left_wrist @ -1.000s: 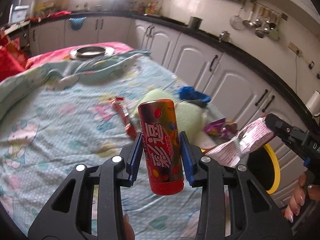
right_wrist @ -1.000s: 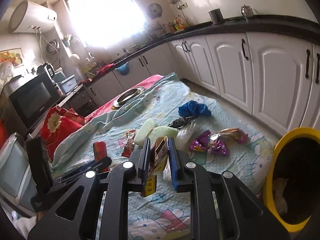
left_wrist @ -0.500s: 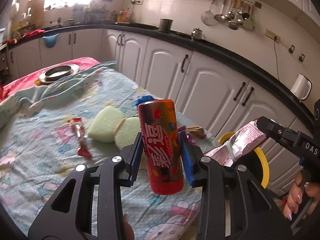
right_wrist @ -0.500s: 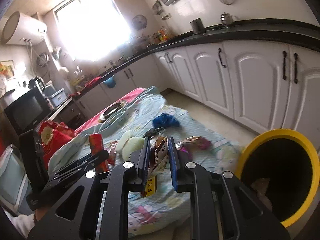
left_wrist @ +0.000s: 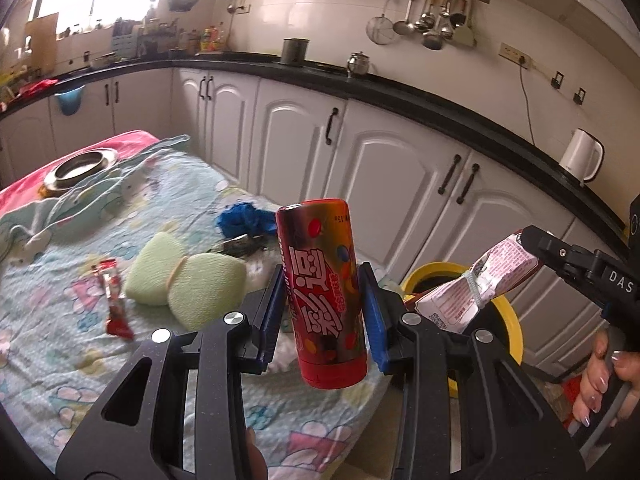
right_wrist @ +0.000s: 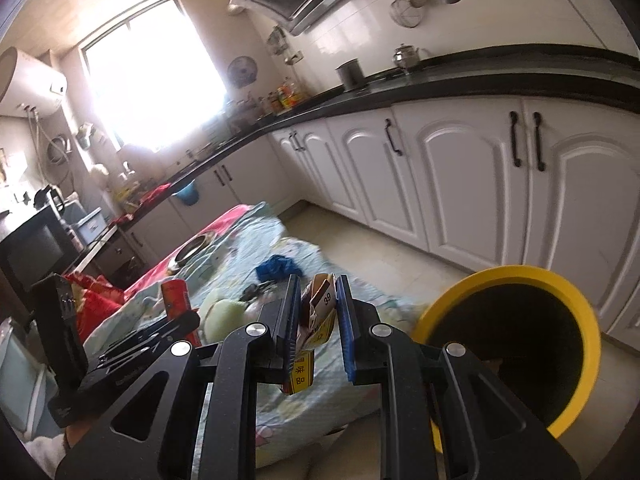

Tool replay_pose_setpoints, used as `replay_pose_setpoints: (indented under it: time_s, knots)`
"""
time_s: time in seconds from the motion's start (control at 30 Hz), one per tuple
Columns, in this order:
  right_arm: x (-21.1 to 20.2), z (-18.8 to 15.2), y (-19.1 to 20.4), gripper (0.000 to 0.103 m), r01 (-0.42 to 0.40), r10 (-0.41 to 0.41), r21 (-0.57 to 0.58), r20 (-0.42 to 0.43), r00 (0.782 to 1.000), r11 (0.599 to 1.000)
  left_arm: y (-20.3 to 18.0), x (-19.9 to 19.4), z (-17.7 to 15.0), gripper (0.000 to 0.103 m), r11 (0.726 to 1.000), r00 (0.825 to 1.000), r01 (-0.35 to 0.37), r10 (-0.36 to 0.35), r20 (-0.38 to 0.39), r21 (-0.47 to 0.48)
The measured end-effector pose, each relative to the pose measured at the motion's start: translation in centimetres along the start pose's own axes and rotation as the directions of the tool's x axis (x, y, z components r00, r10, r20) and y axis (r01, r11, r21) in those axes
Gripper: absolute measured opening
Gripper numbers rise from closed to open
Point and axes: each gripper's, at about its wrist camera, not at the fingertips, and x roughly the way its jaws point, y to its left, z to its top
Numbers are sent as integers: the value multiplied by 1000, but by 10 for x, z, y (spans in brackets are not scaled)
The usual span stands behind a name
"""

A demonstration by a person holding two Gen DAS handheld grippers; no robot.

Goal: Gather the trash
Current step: 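Carry the candy tube and wrapper over the bin and open both tools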

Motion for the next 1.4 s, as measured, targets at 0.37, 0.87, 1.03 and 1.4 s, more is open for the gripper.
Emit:
replay_pose_setpoints:
  time_s: [0.37,0.87,1.03,1.4]
  knots:
    - [-28,4,-37,18,95,-98,48,62,993,994,-37,10,8,29,996,998,64,-65,10,61]
    - [-54,1,-79,18,208,-221,118,109,969,971,-98,34,0,29,974,986,167,-164,-31,156]
    - [-61,-3,-91,18,256,-270,119,116,956,959,-116,45,-7,29,963,980,200,-193,-54,182]
    - [-59,-17,-110,18,343,-353,105,105,930,934,-143,68,-22,29,949,969,245,-230,-95,198]
